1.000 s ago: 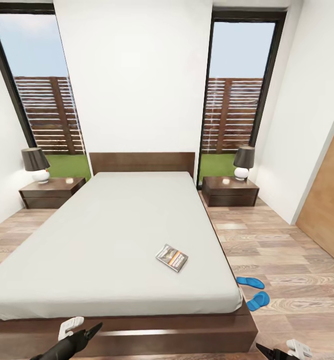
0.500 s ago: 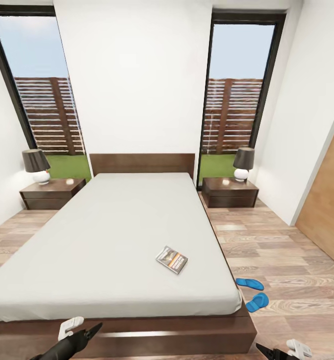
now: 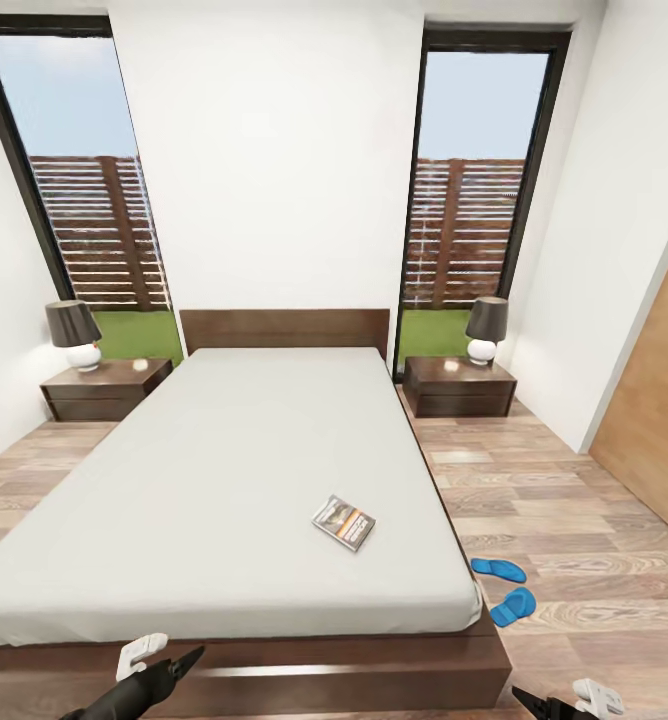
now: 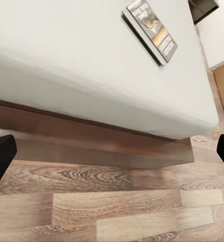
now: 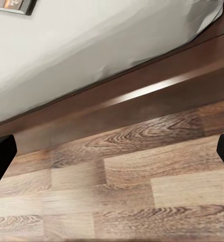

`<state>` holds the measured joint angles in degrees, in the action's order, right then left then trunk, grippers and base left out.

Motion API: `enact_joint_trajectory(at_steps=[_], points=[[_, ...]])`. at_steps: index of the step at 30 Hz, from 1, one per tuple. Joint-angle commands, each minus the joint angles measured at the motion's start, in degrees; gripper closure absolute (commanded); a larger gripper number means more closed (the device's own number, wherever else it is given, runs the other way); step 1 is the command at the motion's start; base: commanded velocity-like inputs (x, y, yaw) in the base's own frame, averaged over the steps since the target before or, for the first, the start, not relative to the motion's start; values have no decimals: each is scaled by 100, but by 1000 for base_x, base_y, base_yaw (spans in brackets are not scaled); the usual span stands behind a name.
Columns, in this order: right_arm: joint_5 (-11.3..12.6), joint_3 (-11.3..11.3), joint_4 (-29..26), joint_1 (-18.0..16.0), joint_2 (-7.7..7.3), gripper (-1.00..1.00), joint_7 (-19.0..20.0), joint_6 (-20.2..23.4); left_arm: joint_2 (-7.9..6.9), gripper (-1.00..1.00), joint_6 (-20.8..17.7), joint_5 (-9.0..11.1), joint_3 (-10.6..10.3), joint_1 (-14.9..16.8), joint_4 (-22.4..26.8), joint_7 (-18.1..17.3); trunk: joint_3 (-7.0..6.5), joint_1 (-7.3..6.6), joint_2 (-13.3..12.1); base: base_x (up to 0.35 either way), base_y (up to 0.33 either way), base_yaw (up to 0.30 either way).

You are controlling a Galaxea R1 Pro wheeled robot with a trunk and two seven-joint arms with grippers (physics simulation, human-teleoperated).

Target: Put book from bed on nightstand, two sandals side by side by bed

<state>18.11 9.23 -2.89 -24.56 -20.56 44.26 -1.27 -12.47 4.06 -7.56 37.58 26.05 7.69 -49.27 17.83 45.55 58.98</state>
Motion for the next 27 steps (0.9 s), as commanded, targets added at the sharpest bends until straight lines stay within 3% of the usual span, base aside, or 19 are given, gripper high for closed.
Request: enact_joint_trajectory(at_steps=[1, 27], points=[[-35, 44, 8, -5, -1, -100, 22, -13, 1, -100, 42, -61, 39, 5, -4, -12, -11, -22, -37, 0, 0, 0], [-31, 44, 13, -5, -1, -100, 31, -13, 3, -100, 42, -60, 39, 5, -4, -12, -478, -593, -1080, 0, 0, 0]])
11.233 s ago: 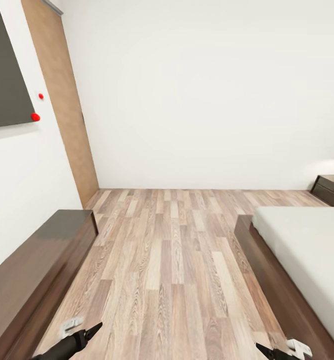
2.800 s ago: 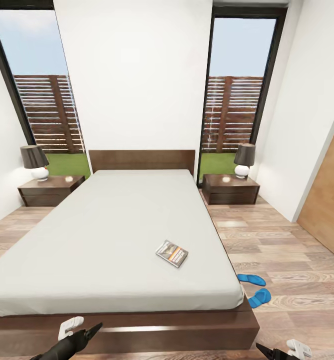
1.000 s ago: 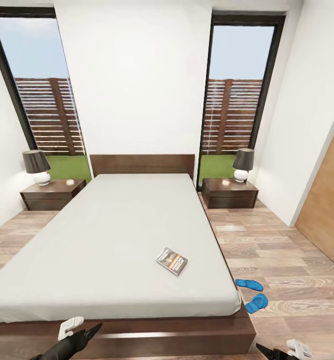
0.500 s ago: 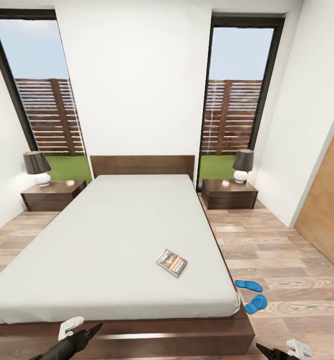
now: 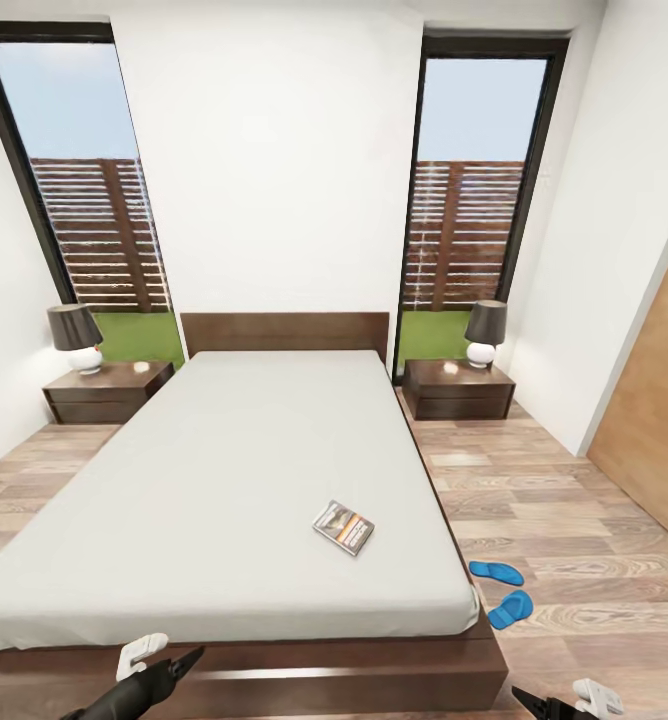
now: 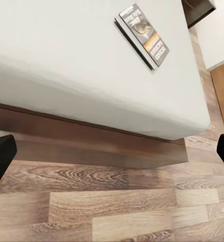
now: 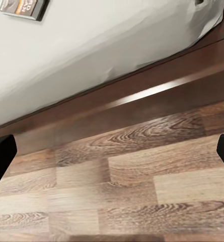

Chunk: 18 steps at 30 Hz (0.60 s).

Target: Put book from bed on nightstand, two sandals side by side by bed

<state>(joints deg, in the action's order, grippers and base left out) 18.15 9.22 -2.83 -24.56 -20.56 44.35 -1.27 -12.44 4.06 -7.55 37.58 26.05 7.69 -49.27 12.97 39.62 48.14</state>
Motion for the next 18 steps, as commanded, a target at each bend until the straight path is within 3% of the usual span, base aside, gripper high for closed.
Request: enact_joint_trajectory(at_steps=[1, 18], points=[[-33, 44, 7, -5, -1, -100, 25, -13, -2, -100, 42, -62, 39, 5, -4, -13, -10, -22, -36, 0, 0, 0], [-17, 44, 3, -5, -1, -100, 36, -13, -2, -100, 42, -63, 39, 5, -4, -13, -316, -395, -718, 0, 0, 0]])
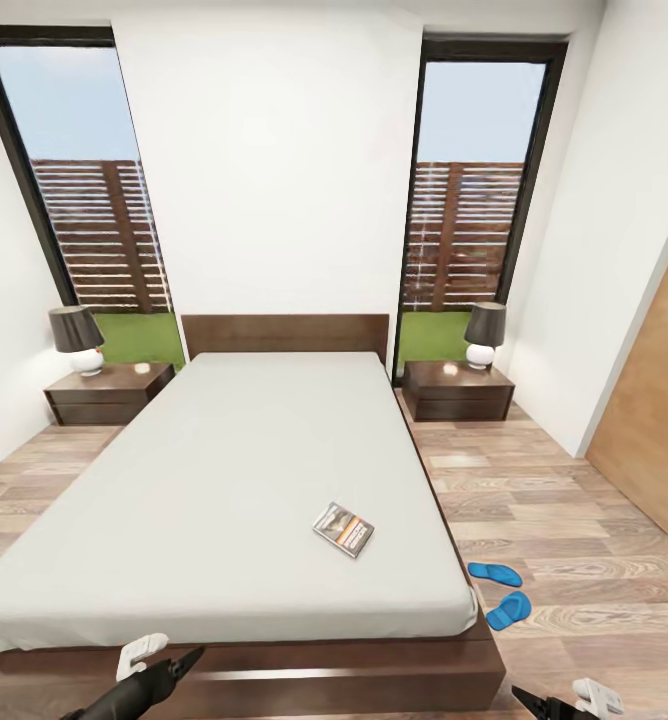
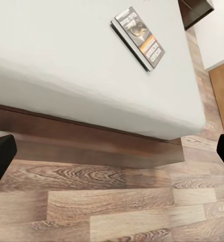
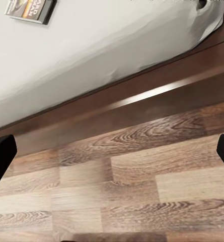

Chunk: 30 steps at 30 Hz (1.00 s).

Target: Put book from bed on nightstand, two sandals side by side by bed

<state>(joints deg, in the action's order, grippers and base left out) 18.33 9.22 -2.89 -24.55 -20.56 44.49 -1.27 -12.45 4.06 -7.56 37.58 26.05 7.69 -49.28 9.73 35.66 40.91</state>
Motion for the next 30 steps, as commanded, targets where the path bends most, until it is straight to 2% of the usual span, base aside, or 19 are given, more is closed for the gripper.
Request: enact_joint_trajectory(at_steps=[1, 30], points=[[-35, 44, 8, -6, -1, -100, 23, -13, -1, -100, 42, -61, 39, 6, -4, -12, -9, -21, -35, 0, 0, 0], [-36, 44, 14, -6, -1, -100, 25, -13, 0, -100, 42, -58, 39, 6, -4, -12, -530, -658, -1198, 0, 0, 0]])
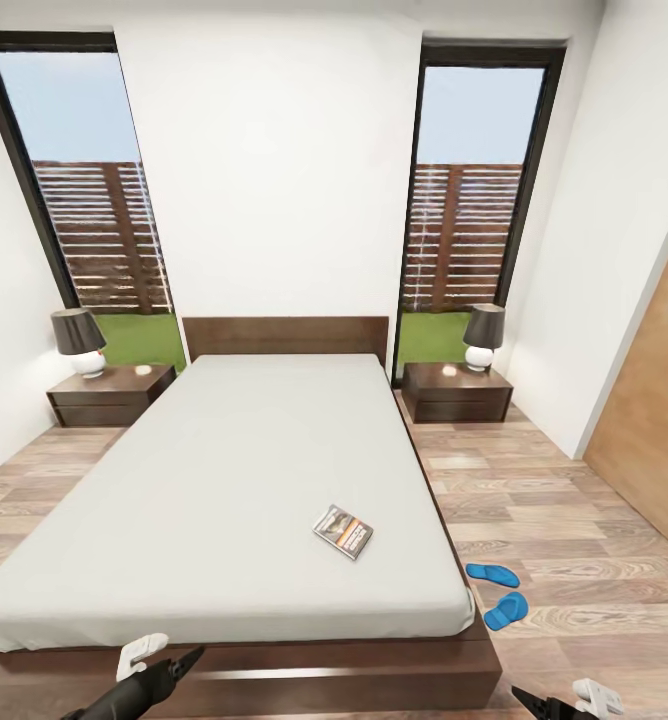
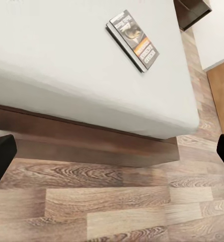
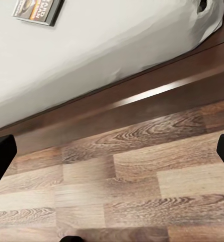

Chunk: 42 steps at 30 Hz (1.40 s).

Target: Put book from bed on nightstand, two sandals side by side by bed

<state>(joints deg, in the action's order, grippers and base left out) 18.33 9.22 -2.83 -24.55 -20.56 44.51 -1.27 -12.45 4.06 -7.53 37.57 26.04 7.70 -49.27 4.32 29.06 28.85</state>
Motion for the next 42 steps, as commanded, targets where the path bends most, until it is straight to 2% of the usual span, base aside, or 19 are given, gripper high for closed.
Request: enact_joint_trajectory(at_steps=[1, 15, 42], points=[[-33, 45, 9, -6, -1, -100, 22, -13, 1, -100, 42, -61, 39, 6, -5, -13, -7, -20, -31, 0, 0, 0], [-25, 47, 10, -6, -1, -100, 22, -12, -2, -100, 42, -63, 39, 6, -5, -13, -258, -327, -593, 0, 0, 0], [-16, 53, 10, -6, -1, -100, 22, -11, -2, -100, 42, -63, 39, 6, -5, -20, -258, -327, -593, 0, 0, 0]])
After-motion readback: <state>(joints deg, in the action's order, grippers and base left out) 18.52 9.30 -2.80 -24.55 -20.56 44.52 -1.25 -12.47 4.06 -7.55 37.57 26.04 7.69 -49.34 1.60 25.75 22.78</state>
